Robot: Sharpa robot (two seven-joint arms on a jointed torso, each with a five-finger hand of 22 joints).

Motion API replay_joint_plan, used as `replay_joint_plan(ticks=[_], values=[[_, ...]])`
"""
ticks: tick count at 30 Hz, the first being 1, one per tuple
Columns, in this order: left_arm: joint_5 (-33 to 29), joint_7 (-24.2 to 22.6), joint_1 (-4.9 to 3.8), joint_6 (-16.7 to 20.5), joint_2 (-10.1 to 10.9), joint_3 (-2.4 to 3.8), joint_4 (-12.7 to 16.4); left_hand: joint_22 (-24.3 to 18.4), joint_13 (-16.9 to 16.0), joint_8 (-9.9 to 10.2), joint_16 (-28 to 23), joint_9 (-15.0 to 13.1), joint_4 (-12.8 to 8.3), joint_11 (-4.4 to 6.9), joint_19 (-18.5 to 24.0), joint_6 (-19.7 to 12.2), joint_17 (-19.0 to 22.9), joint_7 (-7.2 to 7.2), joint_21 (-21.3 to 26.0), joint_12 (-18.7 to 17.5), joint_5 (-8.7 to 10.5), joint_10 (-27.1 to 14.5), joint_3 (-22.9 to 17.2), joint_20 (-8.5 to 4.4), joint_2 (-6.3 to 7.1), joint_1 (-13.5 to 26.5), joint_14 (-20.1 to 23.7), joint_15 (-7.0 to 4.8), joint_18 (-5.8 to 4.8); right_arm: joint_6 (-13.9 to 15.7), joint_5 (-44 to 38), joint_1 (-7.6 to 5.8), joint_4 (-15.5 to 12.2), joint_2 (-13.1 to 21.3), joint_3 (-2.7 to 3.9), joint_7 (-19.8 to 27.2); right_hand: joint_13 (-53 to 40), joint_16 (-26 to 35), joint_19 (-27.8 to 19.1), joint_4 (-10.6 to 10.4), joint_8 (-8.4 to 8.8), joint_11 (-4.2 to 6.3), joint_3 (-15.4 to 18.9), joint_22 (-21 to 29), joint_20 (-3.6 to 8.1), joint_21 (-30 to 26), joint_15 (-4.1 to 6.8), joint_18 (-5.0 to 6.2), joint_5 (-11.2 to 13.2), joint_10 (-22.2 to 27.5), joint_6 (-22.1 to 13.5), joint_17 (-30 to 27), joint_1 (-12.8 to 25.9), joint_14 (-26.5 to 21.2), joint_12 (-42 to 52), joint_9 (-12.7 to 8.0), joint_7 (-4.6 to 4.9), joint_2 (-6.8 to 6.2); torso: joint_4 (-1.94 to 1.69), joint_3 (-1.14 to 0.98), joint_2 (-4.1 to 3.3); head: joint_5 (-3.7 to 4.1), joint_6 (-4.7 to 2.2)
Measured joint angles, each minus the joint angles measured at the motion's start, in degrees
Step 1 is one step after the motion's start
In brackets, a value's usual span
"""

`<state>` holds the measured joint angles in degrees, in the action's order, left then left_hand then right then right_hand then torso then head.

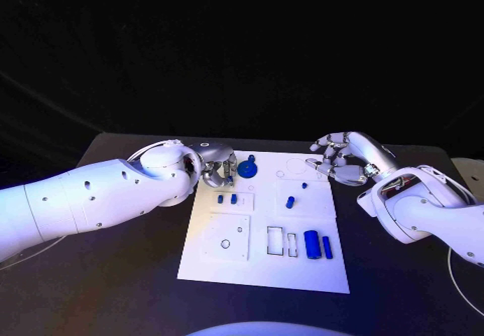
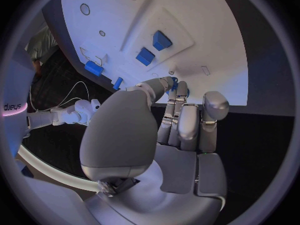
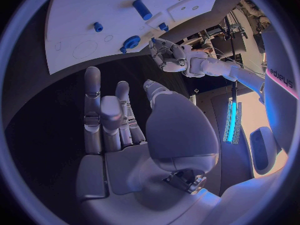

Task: Assemble the parts on the task board

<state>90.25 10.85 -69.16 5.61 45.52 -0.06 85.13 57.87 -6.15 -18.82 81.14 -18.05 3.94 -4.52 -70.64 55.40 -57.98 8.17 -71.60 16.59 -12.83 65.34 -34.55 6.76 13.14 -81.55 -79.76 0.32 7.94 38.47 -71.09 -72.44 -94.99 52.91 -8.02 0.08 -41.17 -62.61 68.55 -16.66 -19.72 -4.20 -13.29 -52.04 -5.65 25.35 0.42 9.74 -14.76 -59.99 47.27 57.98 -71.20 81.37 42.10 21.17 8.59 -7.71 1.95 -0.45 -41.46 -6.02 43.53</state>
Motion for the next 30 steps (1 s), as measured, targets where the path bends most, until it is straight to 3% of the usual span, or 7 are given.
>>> replay_joint_plan(ticks=[30], values=[[-1.0,0.4,0.12,-2.0,-0.6,-0.03,-0.2,-1.1,0.0,0.0,-0.4,0.0,0.0,0.0,0.8,0.2,1.2,0.21,0.9,-0.4,0.0,0.4,0.0,-0.21,0.0,0.0,0.6,0.22,0.0,0.0,0.0,0.02,0.1,-0.2,-0.02,0.0,0.2,0.3,0.0,0.0,0.0,-0.01,0.0,0.1,0.0,-0.2,0.0,0.0,0.0,0.0,-0.1,-0.1,0.0,0.0,-0.3,0.0,-0.09,0.0,0.0,0.0,0.01,-0.01,0.27]])
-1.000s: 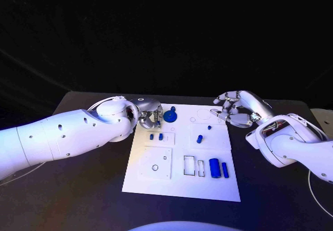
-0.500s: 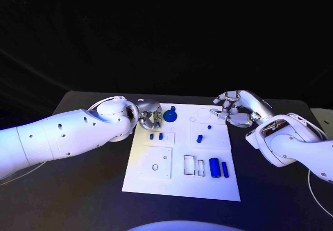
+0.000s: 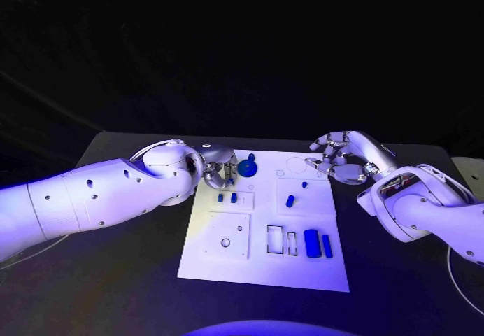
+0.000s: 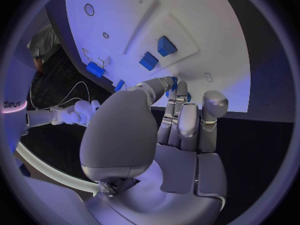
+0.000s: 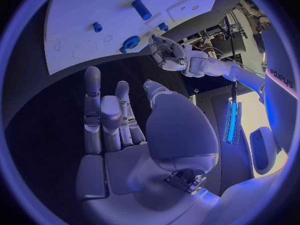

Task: Assemble the parts on the task board

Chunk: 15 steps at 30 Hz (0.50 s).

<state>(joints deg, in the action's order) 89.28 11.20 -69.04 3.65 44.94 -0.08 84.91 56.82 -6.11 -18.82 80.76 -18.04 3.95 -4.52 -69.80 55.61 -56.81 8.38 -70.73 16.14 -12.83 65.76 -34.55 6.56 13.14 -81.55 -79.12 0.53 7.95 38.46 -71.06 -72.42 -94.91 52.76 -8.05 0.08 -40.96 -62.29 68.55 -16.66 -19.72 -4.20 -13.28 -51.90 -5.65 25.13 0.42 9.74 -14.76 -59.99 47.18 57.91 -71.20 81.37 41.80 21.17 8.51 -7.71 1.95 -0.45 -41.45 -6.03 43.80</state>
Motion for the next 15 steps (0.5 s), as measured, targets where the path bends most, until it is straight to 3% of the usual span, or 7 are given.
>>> replay_joint_plan(ticks=[15], values=[[0.2,1.1,0.0,-1.4,-0.5,0.01,-0.3,-0.1,0.0,0.2,0.0,0.0,0.0,0.11,0.0,0.2,0.1,-0.2,0.0,-0.2,0.0,0.1,0.0,0.0,0.0,0.0,0.0,0.0,0.0,0.0,0.0,0.0,0.0,0.0,0.02,0.0,0.1,0.0,0.0,0.0,0.0,0.0,0.0,0.1,0.0,0.0,0.0,0.0,0.0,0.0,0.0,0.0,0.0,0.0,0.0,0.0,0.0,0.0,-0.01,-0.01,0.03,-0.11,0.08]])
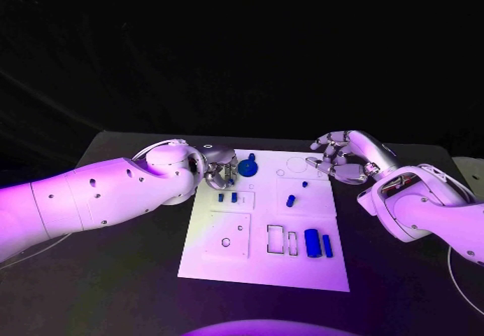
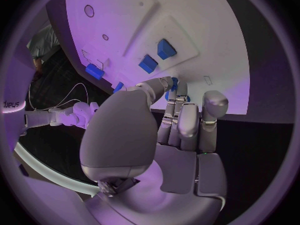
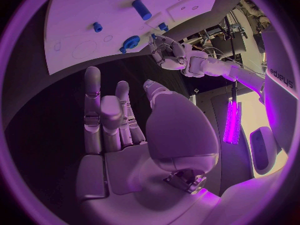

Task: Assemble the parts on the task board

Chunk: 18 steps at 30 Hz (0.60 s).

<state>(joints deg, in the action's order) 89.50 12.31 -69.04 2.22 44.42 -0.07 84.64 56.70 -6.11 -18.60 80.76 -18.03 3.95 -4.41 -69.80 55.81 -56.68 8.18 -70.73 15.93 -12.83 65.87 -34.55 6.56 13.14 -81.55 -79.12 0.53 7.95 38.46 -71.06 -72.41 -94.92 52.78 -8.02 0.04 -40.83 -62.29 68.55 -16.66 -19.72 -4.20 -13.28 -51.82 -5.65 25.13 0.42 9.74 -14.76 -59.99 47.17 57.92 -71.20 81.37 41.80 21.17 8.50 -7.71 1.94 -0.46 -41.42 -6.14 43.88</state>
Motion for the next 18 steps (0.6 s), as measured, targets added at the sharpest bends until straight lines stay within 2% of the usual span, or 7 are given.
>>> replay_joint_plan(ticks=[6,9,13,18], values=[[0.0,0.1,-0.01,-0.2,-0.1,0.0,-0.1,-0.4,0.1,0.4,0.0,0.0,0.0,0.1,0.4,0.0,0.3,0.0,0.3,-0.5,0.21,0.1,0.0,-0.02,0.4,0.4,0.2,-0.21,0.0,0.0,0.0,0.0,0.0,0.0,-0.02,0.0,0.0,0.0,0.0,0.0,0.0,0.0,0.0,0.0,0.0,0.0,0.0,0.0,0.0,0.0,0.0,0.0,0.0,0.0,0.0,0.0,0.0,0.0,-0.02,0.02,-0.01,0.06,0.04],[0.0,0.1,0.01,-0.2,-0.1,0.0,-0.1,-0.5,0.2,0.9,0.0,0.2,-0.2,0.1,0.7,-0.2,0.4,0.23,0.5,-1.0,0.2,0.1,0.2,0.04,0.44,0.4,0.5,0.1,0.0,0.0,0.0,0.0,0.0,0.0,-0.02,0.0,0.0,0.0,0.0,0.0,0.0,0.0,0.0,0.0,0.0,0.0,0.0,0.0,0.0,0.0,0.0,0.0,0.0,0.0,0.0,0.0,0.0,0.0,-0.04,0.04,-0.03,0.07,0.04],[0.0,0.2,0.04,-0.2,-0.1,-0.04,-0.2,-0.6,0.3,2.0,0.0,0.7,-0.1,-0.65,0.7,-1.7,0.5,0.6,0.5,-1.8,0.2,-0.7,0.3,0.09,0.68,0.7,0.6,0.21,0.0,0.0,0.0,0.0,0.0,0.0,-0.02,0.0,0.0,0.0,0.0,0.0,0.0,0.0,0.0,0.0,0.0,0.0,0.0,0.0,0.0,0.0,0.0,0.0,0.0,0.0,0.0,0.0,0.0,0.0,-0.06,0.04,-0.03,0.07,0.05],[0.0,0.2,0.04,-0.2,-0.1,-0.04,-0.2,-1.1,0.3,2.4,-0.1,0.8,-0.1,-0.94,1.0,-2.2,1.1,0.71,1.0,-2.2,0.2,-0.9,0.4,0.43,1.04,1.0,1.0,0.53,0.0,0.0,0.0,0.0,0.0,0.0,0.0,0.0,0.1,0.0,0.0,-0.2,0.0,0.0,-0.2,0.0,0.0,0.0,0.0,0.0,0.0,0.0,0.0,0.0,0.0,0.0,0.0,0.0,0.0,0.0,-0.07,0.04,-0.03,-0.01,0.05]])
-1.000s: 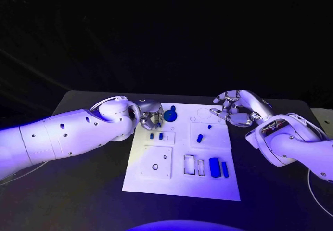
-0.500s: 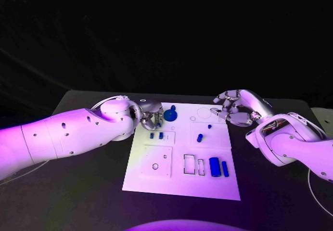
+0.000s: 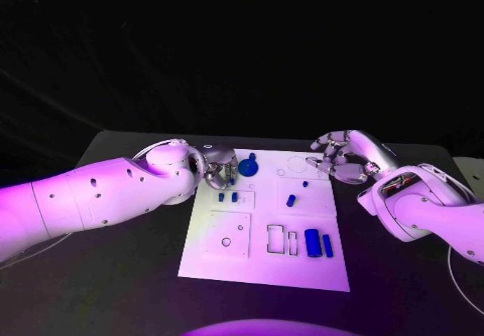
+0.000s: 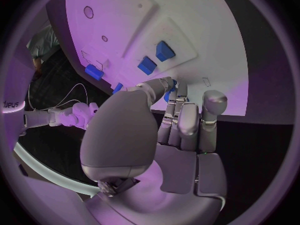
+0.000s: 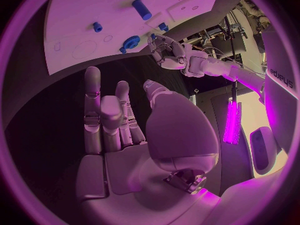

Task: Assemble the parts on the task board

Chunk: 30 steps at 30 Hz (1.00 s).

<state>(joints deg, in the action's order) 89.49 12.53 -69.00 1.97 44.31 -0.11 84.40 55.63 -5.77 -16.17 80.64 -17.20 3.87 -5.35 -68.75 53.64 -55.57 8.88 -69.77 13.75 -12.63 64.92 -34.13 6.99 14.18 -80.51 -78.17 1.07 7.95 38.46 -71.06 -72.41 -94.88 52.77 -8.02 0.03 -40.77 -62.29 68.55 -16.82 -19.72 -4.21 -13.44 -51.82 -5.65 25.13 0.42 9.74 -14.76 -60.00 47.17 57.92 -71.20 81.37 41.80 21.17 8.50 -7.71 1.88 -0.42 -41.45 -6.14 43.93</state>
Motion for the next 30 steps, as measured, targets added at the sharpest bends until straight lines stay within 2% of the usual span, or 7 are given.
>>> replay_joint_plan(ticks=[5,8,14,18,30], values=[[0.0,0.1,0.01,0.0,0.0,0.0,-0.1,-0.9,0.1,0.6,-0.3,0.2,-0.1,-0.23,0.7,-0.5,1.0,0.32,0.6,-0.5,0.0,-0.7,0.1,0.08,0.08,0.1,0.4,0.38,-0.01,0.0,0.0,0.0,0.0,0.0,0.0,0.0,0.0,0.0,0.0,0.0,0.0,0.0,0.0,0.0,0.0,0.0,0.0,0.0,0.0,0.0,0.0,0.0,0.0,0.0,0.0,0.0,0.0,0.0,0.01,-0.01,0.01,-0.05,0.01],[0.0,0.2,0.01,-0.1,0.0,0.0,-0.1,-2.3,0.1,1.7,-0.8,0.7,-0.1,-0.5,1.9,-2.0,2.4,0.55,1.7,-1.1,0.0,-1.6,0.1,0.26,0.32,0.3,1.6,0.59,0.0,0.0,0.0,0.0,0.0,0.0,-0.02,0.0,0.0,0.0,0.0,0.0,0.0,0.0,0.0,0.0,0.0,0.0,0.0,0.0,0.0,0.0,0.0,0.0,0.0,0.0,0.0,0.0,0.0,0.0,0.01,-0.03,0.02,-0.05,0.01],[0.0,0.4,0.01,-0.3,0.0,0.0,-0.1,-3.0,0.1,1.7,-1.1,0.7,-0.1,-0.8,2.2,-2.1,3.4,0.61,2.2,-1.1,0.0,-1.9,0.1,0.39,0.32,0.3,1.9,0.89,0.0,0.0,0.0,0.01,0.0,0.0,-0.02,-0.1,0.0,0.0,0.0,0.0,0.0,0.0,0.0,0.0,0.0,0.0,0.0,0.0,0.0,0.0,0.0,0.0,0.0,0.0,0.0,0.0,0.0,0.0,0.04,-0.03,0.02,-0.04,0.01],[0.0,0.5,0.01,-0.4,0.0,0.0,-0.1,-3.1,0.1,1.7,-1.1,0.7,-0.1,-0.8,2.2,-2.0,3.6,0.62,2.2,-1.1,-0.01,-1.9,0.1,0.39,0.32,0.3,2.1,0.69,0.0,0.0,0.0,0.01,0.1,0.0,-0.02,-0.1,0.0,0.0,0.0,0.0,0.0,0.0,0.0,0.0,0.0,0.0,0.0,0.0,0.0,0.0,0.0,0.0,0.0,0.0,0.0,0.0,0.0,0.0,0.05,-0.03,0.02,-0.04,0.01],[0.0,0.6,0.08,-0.6,0.2,0.0,0.1,-4.5,0.1,1.2,-1.3,0.6,-0.4,-1.04,3.5,-0.4,5.2,0.64,3.0,-1.4,-0.01,-2.7,0.0,0.38,-0.01,0.0,3.2,0.9,0.0,0.0,0.0,0.04,0.1,0.0,-0.02,-0.1,0.1,0.0,0.0,0.0,0.0,0.0,0.0,0.1,0.0,-0.2,0.0,0.0,0.0,0.0,0.0,0.0,0.0,0.0,0.0,0.0,0.0,0.0,0.04,0.0,0.02,-0.01,0.06]])
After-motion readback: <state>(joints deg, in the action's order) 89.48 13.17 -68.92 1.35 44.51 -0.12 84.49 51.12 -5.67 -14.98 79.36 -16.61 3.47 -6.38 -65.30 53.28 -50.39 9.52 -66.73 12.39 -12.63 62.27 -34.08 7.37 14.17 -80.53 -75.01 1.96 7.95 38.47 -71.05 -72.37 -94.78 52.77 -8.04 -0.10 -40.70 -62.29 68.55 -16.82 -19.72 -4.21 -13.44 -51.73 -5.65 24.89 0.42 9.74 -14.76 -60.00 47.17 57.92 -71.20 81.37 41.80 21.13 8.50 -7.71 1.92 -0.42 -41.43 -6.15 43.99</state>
